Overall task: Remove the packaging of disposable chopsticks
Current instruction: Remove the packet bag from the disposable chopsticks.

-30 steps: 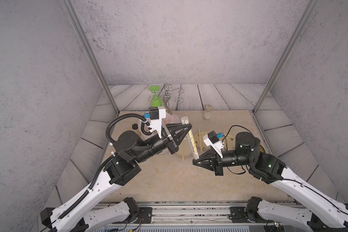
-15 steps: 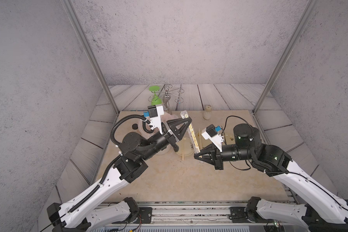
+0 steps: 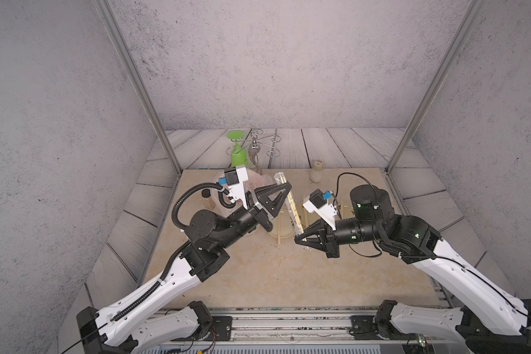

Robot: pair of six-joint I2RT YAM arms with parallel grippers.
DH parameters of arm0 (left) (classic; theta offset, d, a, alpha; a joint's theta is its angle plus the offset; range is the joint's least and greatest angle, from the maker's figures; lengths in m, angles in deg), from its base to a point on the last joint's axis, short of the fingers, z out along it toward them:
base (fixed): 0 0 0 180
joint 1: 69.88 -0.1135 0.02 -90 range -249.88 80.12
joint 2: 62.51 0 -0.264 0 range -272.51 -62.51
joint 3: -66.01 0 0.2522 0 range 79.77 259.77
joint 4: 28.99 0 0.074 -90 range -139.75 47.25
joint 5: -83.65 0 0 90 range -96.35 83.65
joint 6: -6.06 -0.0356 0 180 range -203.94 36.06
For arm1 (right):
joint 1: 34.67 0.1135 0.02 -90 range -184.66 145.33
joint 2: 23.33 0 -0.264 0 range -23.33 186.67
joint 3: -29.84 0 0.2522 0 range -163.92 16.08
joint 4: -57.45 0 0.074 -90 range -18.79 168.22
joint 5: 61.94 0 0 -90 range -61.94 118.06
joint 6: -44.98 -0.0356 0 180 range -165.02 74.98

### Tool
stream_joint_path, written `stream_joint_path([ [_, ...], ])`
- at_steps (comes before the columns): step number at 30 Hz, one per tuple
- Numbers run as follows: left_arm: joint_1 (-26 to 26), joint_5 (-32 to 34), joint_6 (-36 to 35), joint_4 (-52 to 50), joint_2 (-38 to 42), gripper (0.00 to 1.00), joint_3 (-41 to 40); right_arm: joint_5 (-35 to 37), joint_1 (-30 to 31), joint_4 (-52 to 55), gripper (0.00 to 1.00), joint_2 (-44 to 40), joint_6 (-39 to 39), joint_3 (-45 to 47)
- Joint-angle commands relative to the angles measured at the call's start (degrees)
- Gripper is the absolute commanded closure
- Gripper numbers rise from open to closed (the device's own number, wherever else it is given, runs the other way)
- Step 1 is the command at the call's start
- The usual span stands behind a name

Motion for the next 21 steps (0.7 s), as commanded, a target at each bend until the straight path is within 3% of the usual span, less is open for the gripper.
stream_joint_path([
  [1,5.7,-18.4,2.1,-22.5,-5.6,1.00,-8.0,3.6,-2.4,-34.6,1.00,-2.5,0.1,-7.9],
  [11,8.4,-19.4,4.0,-22.2,-8.5,1.00,-9.1,5.3,-3.1,-38.1,1.00,-4.1,-0.2,-6.3],
  [21,8.9,-17.9,6.2,-22.4,-5.3,1.00,-13.0,9.4,-5.6,-49.3,1.00,-7.5,-6.8,1.9],
])
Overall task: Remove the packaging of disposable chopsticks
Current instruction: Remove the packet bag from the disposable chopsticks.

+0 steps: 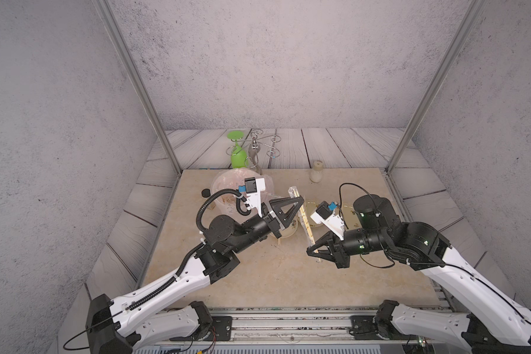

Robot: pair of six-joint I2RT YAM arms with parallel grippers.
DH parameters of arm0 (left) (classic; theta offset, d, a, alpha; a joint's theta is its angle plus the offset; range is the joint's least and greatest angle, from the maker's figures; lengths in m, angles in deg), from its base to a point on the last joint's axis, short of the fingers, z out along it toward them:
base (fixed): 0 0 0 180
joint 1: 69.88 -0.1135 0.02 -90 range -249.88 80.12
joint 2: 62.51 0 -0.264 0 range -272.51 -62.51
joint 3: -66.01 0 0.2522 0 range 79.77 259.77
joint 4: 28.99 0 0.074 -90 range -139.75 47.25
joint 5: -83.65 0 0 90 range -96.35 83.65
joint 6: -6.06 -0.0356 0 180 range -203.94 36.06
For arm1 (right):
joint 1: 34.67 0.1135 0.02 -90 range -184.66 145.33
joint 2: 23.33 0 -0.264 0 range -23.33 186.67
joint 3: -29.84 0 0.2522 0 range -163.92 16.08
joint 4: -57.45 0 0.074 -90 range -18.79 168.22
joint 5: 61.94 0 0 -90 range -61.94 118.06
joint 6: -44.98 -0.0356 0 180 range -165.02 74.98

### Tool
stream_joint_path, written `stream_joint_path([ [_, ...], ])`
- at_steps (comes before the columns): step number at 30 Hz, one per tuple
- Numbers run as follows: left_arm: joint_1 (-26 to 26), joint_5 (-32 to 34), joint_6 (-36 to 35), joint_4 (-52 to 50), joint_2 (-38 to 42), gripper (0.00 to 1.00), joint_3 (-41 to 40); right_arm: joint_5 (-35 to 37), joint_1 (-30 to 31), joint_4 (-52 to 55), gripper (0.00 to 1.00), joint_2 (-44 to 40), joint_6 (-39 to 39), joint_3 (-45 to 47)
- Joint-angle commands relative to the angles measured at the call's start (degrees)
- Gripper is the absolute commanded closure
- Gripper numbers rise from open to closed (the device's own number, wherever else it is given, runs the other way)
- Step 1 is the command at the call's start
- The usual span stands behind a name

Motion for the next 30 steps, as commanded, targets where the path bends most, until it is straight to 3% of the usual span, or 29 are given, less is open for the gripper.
stream_joint_path([
  [1,5.7,-18.1,1.3,-24.1,-2.5,1.00,-6.8,6.4,-4.0,-60.8,1.00,-2.3,-5.3,-3.0],
  [14,6.7,-23.1,8.7,-12.9,-4.7,0.98,-10.6,5.1,-7.2,-70.9,1.00,-1.7,-10.2,0.1],
  [26,8.3,-26.9,8.5,-13.6,-4.2,0.98,-10.1,4.6,-9.3,-75.3,1.00,-1.5,-13.6,2.7],
  [30,8.3,-22.5,6.5,-16.7,-1.7,1.00,-8.3,4.8,-9.4,-74.3,1.00,-1.7,-13.3,3.4],
])
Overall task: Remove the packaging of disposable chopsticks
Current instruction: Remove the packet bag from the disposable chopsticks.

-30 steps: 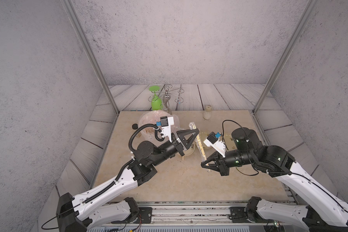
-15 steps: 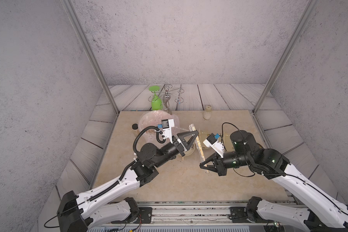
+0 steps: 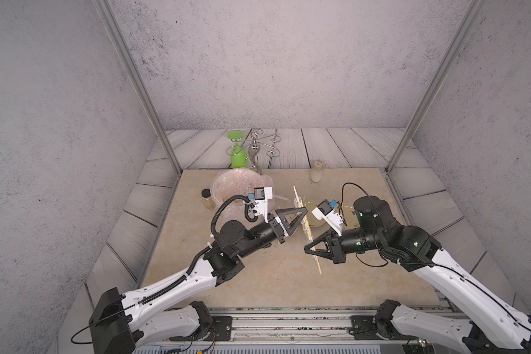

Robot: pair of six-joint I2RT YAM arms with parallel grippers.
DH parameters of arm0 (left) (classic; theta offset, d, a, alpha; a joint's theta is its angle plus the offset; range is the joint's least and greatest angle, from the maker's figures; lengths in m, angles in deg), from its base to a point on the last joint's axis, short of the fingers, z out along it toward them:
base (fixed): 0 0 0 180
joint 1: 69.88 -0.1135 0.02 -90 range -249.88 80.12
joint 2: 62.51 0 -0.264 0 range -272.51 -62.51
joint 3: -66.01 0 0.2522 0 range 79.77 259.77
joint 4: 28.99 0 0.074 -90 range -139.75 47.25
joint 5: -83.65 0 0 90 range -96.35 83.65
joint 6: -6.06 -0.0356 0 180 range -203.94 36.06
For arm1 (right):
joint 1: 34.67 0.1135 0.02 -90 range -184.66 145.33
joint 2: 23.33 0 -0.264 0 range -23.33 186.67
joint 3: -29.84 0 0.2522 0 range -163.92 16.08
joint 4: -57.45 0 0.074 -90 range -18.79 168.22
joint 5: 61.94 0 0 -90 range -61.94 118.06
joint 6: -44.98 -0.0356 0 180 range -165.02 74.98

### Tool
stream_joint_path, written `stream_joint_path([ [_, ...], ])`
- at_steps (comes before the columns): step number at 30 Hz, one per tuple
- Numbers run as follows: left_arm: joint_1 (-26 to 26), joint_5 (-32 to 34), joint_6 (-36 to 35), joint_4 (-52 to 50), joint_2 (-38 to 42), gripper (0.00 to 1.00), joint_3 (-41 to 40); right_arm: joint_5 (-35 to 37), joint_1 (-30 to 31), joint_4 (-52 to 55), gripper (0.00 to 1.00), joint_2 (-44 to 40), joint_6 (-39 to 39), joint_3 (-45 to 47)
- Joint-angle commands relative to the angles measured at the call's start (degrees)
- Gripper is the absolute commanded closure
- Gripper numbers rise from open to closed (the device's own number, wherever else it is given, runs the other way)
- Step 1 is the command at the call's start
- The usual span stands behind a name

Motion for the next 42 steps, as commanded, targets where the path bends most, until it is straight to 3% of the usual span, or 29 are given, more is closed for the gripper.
stream_joint_path([
  [1,7.5,-21.2,-1.5,-20.2,0.3,1.00,-3.5,11.7,-5.0,-60.7,1.00,-0.6,-3.4,-3.7],
  [5,7.4,-19.8,-3.8,-22.4,1.5,1.00,-0.9,11.5,-5.2,-58.7,1.00,-0.4,-2.3,-3.8],
  [11,6.7,-1.4,-12.4,-34.7,5.5,1.00,9.3,2.8,-4.9,-55.5,1.00,1.3,-3.0,-2.9],
  [14,5.7,3.8,-17.3,-35.5,5.5,1.00,16.2,-0.3,-3.5,-50.6,1.00,1.3,-2.6,-0.9],
  [16,5.3,5.4,-20.0,-35.3,4.5,1.00,21.0,-0.3,-2.1,-47.8,0.90,0.8,-1.5,1.6],
  [20,4.9,7.3,-24.2,-35.8,2.4,1.00,28.9,-0.6,-0.4,-41.6,0.53,-1.2,0.0,5.4],
  [23,4.5,8.9,-26.6,-38.2,1.8,1.00,32.6,0.2,-0.2,-38.0,0.45,-4.5,1.6,7.8],
  [27,4.2,9.7,-28.5,-39.8,2.6,1.00,34.5,2.0,-0.2,-32.0,0.41,-9.3,4.9,10.1],
  [30,4.1,10.8,-29.7,-38.2,3.7,1.00,33.7,2.3,-0.2,-30.7,0.43,-12.4,6.3,13.4],
  [32,4.0,10.9,-30.3,-37.0,4.0,1.00,33.5,0.2,-0.2,-32.2,0.52,-13.3,6.2,15.5],
  [35,4.0,10.0,-30.0,-33.6,3.9,1.00,32.8,-3.7,0.0,-37.2,0.76,-13.3,4.8,18.3],
  [37,4.1,9.0,-29.6,-31.4,3.8,1.00,32.6,-4.7,0.8,-39.7,0.97,-12.7,4.9,19.8],
  [42,4.1,8.0,-28.5,-29.8,3.4,1.00,33.0,-4.3,2.1,-42.9,1.00,-11.8,5.7,21.7],
])
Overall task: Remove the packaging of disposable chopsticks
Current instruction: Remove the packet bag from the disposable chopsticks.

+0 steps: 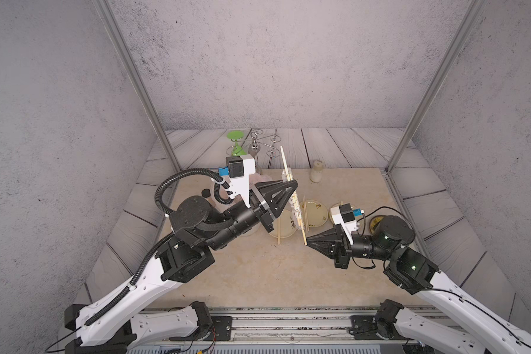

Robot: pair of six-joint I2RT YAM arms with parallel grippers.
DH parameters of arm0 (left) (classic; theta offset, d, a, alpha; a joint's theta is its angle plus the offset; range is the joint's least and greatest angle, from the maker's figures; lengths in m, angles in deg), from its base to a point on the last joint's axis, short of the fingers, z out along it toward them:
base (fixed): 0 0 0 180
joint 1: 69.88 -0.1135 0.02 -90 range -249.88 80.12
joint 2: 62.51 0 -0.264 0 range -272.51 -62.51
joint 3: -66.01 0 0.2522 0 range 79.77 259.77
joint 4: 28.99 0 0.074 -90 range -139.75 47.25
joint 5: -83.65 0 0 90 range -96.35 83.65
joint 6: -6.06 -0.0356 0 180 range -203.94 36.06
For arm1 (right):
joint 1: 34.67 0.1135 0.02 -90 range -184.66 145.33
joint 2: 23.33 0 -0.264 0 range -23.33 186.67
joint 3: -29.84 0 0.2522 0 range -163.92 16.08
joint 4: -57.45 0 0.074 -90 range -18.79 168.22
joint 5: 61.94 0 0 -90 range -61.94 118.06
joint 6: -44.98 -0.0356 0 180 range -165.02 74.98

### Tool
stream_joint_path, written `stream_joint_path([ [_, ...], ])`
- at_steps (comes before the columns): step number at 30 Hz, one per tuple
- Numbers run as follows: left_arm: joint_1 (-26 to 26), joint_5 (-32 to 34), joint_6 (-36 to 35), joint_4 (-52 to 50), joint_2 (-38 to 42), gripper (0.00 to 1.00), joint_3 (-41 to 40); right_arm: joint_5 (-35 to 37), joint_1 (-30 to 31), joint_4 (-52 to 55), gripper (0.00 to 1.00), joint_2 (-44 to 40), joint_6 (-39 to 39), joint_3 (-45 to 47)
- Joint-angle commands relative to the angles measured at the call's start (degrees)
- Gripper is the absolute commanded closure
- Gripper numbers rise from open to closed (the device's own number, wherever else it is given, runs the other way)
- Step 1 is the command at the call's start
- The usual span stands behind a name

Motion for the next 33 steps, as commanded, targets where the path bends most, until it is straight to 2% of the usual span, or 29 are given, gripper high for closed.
stream_joint_path([
  [1,-0.3,-1.3,0.3,4.4,0.1,1.00,-0.2,-1.6,0.9,-4.5,1.00,0.6,0.7,-0.3],
  [22,-0.4,0.2,0.5,11.5,0.2,1.00,-3.7,-2.0,4.3,-9.9,0.92,1.2,-2.0,1.1],
  [33,-0.3,-1.7,3.0,12.6,-1.9,1.00,-4.1,-1.5,4.9,-10.5,0.90,0.8,-1.9,0.5],
])
